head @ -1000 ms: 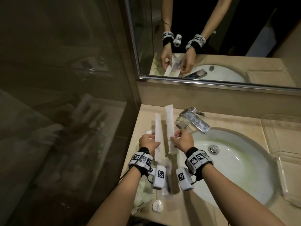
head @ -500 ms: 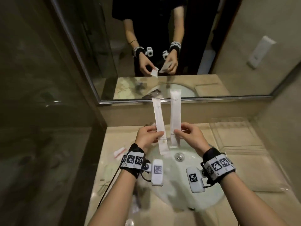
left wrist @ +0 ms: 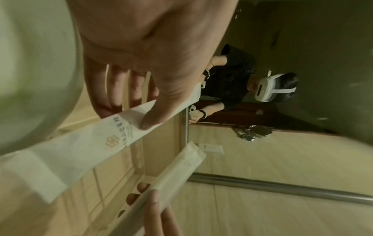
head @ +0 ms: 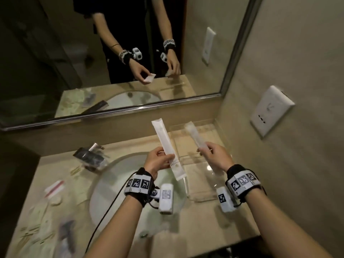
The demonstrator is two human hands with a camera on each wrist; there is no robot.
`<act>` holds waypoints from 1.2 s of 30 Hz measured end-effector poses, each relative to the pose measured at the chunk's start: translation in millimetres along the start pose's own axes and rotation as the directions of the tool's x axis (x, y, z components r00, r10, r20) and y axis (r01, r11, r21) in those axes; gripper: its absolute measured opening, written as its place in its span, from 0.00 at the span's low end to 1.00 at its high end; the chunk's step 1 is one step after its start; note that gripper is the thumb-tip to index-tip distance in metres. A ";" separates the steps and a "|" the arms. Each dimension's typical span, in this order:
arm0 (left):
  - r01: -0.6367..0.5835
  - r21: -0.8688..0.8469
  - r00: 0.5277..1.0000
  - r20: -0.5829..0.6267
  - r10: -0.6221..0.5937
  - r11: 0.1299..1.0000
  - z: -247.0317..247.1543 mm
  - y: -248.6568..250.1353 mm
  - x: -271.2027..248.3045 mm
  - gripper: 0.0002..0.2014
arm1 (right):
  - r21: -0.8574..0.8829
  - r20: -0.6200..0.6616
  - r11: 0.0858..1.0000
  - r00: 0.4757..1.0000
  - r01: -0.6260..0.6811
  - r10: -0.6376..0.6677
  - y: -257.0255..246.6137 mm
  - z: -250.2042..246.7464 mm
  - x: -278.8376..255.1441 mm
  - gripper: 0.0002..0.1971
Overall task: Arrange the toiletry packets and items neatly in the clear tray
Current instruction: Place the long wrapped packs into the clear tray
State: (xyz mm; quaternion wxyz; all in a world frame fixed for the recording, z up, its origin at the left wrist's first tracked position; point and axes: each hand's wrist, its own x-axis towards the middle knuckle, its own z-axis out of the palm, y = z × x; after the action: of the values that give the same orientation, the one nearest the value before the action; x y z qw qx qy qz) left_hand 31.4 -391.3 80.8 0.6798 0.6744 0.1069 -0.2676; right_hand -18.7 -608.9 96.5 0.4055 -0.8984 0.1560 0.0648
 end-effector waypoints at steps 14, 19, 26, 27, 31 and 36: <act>0.049 -0.117 0.971 -0.226 -0.075 0.992 42.1 -57.0 7.7 0.17 | -0.640 0.348 0.746 0.935 0.183 0.068 111.9 39.5 15.7 0.13; 0.080 -0.141 0.967 -0.228 -0.111 0.987 39.8 -66.9 7.5 0.16 | -0.578 0.381 0.801 0.920 0.159 0.093 130.3 48.3 12.4 0.12; 0.104 -0.241 0.977 -0.158 -0.145 0.965 55.6 -77.8 6.9 0.16 | -0.155 0.095 0.987 0.995 -0.028 0.043 126.0 43.3 8.7 0.10; 0.108 -0.250 0.979 -0.143 -0.147 0.962 59.8 -79.0 6.1 0.17 | 0.017 0.087 0.999 0.995 -0.048 0.046 117.3 39.6 7.7 0.10; 0.136 -0.253 0.986 -0.060 -0.156 0.958 76.5 -82.2 5.2 0.18 | 0.222 0.281 0.975 0.958 -0.001 -0.063 91.4 23.3 6.9 0.10; 0.143 -0.222 0.981 -0.099 -0.168 0.964 77.5 -90.2 14.0 0.23 | -0.017 0.232 1.000 0.973 0.022 -0.018 103.3 10.1 11.7 0.10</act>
State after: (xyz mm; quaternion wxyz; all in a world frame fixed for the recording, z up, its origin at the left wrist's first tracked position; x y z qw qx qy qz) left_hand -19.5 -465.2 1.4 0.7178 0.6014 0.2275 -0.2672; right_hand -42.0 -668.2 13.8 0.4130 -0.8900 0.0979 0.1665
